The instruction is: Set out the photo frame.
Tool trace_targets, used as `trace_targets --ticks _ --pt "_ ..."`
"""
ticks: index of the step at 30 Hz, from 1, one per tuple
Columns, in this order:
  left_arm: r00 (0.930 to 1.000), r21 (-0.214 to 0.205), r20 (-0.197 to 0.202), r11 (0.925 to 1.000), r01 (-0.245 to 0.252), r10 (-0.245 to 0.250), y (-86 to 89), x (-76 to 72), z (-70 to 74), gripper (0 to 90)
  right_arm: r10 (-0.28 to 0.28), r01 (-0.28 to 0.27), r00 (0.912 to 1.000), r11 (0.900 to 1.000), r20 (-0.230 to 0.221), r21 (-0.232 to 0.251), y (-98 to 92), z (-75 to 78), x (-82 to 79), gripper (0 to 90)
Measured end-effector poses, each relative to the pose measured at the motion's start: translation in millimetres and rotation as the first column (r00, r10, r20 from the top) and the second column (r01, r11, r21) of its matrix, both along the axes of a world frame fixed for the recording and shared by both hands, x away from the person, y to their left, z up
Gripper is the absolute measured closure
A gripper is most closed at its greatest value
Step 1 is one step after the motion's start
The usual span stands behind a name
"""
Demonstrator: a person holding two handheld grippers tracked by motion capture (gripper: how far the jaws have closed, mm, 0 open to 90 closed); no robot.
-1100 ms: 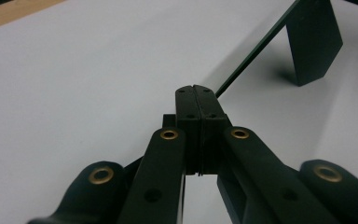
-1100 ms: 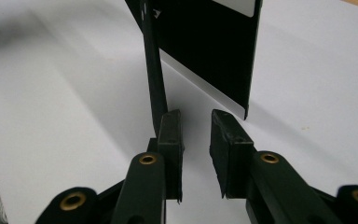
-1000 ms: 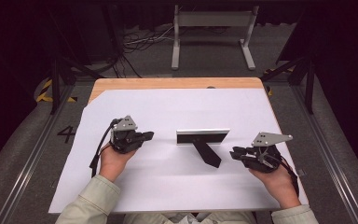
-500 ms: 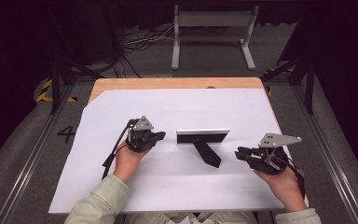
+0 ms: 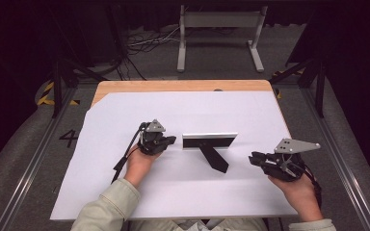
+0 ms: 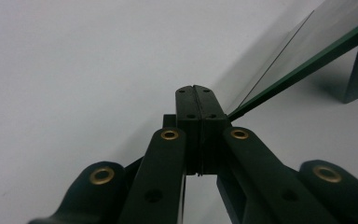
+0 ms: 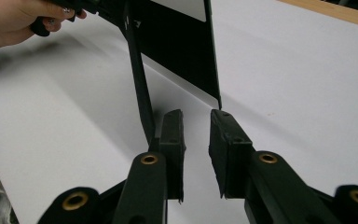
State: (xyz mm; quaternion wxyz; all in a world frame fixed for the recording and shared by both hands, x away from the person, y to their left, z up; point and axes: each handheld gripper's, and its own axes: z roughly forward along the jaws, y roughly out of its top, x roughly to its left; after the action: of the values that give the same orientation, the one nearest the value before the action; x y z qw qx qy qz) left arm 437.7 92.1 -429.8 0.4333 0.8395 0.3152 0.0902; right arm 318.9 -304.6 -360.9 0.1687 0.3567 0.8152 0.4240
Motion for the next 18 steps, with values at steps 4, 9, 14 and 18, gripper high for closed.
trace_targets --ticks 4,9,14,18 --pt "0.9994 0.011 -0.033 0.9999 -0.003 0.003 -5.9 3.5 -3.7 90.0 -0.015 0.015 0.9999 0.9999 0.008 0.008 -4.2 1.4 -0.9 75.2" --pt "0.9988 0.019 -0.048 0.9998 0.011 -0.01 -14.2 4.9 -6.4 90.0 -0.017 0.017 0.9998 0.9998 0.005 0.006 -5.4 1.2 -1.9 75.2" --pt "0.9984 0.021 -0.052 0.9995 0.023 -0.021 -19.5 6.1 -7.2 90.0 -0.023 0.023 0.9997 0.9997 0.007 0.007 -6.9 2.3 -3.4 75.1" --pt "0.9975 0.003 -0.064 0.9995 0.03 -0.03 -23.7 8.4 -9.1 90.0 -0.025 0.025 0.9997 0.9997 0.007 0.008 -7.3 2.3 -4.7 75.2"
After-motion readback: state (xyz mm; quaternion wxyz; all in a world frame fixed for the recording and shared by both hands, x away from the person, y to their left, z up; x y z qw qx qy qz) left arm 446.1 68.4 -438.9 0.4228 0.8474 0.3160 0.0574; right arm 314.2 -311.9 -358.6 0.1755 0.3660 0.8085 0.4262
